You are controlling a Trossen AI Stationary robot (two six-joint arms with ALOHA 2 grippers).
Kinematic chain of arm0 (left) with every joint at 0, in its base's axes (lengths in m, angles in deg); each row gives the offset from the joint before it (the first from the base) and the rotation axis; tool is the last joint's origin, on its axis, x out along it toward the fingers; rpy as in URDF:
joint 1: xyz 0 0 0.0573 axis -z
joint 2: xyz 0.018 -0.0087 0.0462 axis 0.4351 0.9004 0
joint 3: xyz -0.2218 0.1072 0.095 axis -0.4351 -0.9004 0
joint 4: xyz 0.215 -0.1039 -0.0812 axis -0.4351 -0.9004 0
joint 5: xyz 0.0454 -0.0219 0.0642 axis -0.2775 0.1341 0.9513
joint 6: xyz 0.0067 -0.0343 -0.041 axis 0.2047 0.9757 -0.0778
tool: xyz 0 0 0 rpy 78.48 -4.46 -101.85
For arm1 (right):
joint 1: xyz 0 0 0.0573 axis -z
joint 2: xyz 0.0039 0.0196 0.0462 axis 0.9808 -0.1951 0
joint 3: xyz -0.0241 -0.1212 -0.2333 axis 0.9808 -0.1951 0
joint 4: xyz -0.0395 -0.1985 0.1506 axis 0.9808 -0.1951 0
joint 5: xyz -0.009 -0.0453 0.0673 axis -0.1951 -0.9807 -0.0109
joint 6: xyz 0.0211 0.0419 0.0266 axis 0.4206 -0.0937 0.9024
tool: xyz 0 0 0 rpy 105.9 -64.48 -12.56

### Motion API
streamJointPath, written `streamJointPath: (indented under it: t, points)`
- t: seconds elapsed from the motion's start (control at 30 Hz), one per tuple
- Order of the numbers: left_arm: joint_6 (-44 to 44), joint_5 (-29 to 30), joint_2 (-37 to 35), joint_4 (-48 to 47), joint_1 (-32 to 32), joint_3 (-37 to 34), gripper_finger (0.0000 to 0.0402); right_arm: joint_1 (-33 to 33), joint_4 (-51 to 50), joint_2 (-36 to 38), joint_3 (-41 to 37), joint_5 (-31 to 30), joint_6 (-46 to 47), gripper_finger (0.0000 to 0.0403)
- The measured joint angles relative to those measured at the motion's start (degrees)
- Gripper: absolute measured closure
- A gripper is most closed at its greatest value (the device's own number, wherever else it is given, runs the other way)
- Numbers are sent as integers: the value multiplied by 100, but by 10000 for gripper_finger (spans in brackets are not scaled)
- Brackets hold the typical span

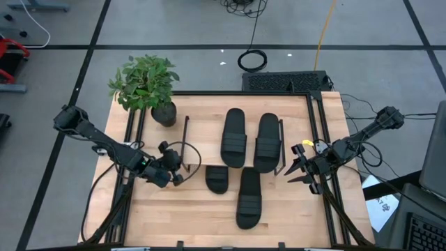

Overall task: Pick and place slides into the shelf
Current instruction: Adjust the shelf on the table

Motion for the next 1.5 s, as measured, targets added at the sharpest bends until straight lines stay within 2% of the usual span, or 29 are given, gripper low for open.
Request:
streamJointPath:
  t: [0.33,0.47,0.73,0.9,1.1,1.2,1.3,1.4,1.47,1.5]
  points:
    - [54,-306,-2,111,193,0,401,-1,-44,-2,0,0,0,298]
    - [-257,-471,0,428,391,0,401,0,-96,-2,0,0,0,298]
    - [-282,-412,-2,465,516,0,401,0,-94,0,0,0,0,298]
    - [-43,237,-40,24,580,2,401,-2,-92,0,0,0,0,298]
    - [303,1361,-185,-573,744,2,401,-2,-92,-2,0,0,20,298]
    - [-286,1772,-398,-422,872,2,401,-2,-92,0,0,0,20,298]
    - [-1585,1810,-663,192,996,2,401,0,-92,0,0,0,20,298]
    - [-3274,1252,-885,1077,1058,-13,401,-1,-93,-2,0,0,15,298]
    - [-4405,543,-1097,1910,1036,11,401,-2,-150,-4,0,0,20,298]
    - [-4961,7,-1180,2283,992,11,401,-1,-208,-10,0,0,23,298]
